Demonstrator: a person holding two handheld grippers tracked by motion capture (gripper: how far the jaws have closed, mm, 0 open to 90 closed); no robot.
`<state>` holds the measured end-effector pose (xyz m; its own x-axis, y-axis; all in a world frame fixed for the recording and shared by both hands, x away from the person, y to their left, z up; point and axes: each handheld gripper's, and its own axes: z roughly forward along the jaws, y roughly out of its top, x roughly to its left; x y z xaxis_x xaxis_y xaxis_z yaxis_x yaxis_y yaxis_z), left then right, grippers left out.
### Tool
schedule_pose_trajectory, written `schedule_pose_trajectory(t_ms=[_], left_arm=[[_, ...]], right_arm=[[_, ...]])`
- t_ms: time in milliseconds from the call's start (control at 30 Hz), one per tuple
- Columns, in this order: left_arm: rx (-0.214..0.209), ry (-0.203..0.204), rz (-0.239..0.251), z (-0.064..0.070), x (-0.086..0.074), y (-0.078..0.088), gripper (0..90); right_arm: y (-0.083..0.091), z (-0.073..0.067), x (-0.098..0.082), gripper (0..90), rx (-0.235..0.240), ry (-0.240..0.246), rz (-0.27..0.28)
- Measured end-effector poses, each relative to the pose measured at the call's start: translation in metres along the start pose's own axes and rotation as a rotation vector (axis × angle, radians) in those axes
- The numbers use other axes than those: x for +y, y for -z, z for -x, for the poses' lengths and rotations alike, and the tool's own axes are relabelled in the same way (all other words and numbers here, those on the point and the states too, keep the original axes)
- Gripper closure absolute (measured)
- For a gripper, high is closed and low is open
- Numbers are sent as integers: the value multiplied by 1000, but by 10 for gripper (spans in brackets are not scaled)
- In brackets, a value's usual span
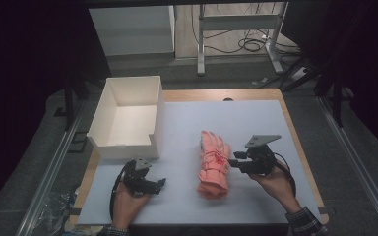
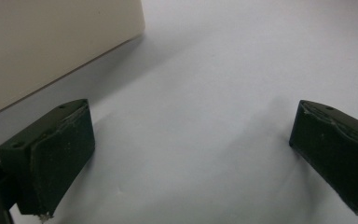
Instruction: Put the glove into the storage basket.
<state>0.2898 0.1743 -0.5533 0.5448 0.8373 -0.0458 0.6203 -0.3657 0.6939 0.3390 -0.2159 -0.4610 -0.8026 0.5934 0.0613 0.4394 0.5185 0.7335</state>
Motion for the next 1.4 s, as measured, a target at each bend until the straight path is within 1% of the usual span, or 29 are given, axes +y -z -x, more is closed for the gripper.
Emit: schedule_pose_trajectory(t_ms=[67,100,200,233,267,300,467,567,633,733,900,1133,1400], left_arm=[[-1,-5,-4,0,0,0,1],[-1,-5,-4,0,0,0,2],[-1,-5,-4,0,0,0,2],[0,-5,-4,0,0,0,2],[0,-5,-4,0,0,0,2],[0,-6,-5,0,0,0,2],[0,-6,-4,0,0,0,2],[0,-6,-4,0,0,0,2],[0,-6,-4,0,0,0,2],[0,-6,-4,0,0,0,2],[0,-5,-4,0,0,0,1],[0,-6,-4,0,0,0,2],[0,-6,-6,0,0,0,1]], right_arm=[[0,2,-11,598,-1,-17,-1],[0,2,-16,611,4,-33,0],[-3,-1,-31,656,19,-47,0],[-5,-3,-35,670,26,-47,-4],[-9,-8,-44,698,28,-36,-17],[-9,-8,-44,698,28,-36,-17],[-20,-23,-60,720,47,-19,-43],[-23,-30,-65,722,53,2,-39],[-25,-34,-67,728,60,7,-36],[-29,-41,-67,733,53,24,-28],[-34,-45,-65,732,61,27,-24],[-47,-55,-57,719,73,42,-19],[-57,-59,-49,718,82,50,-14]])
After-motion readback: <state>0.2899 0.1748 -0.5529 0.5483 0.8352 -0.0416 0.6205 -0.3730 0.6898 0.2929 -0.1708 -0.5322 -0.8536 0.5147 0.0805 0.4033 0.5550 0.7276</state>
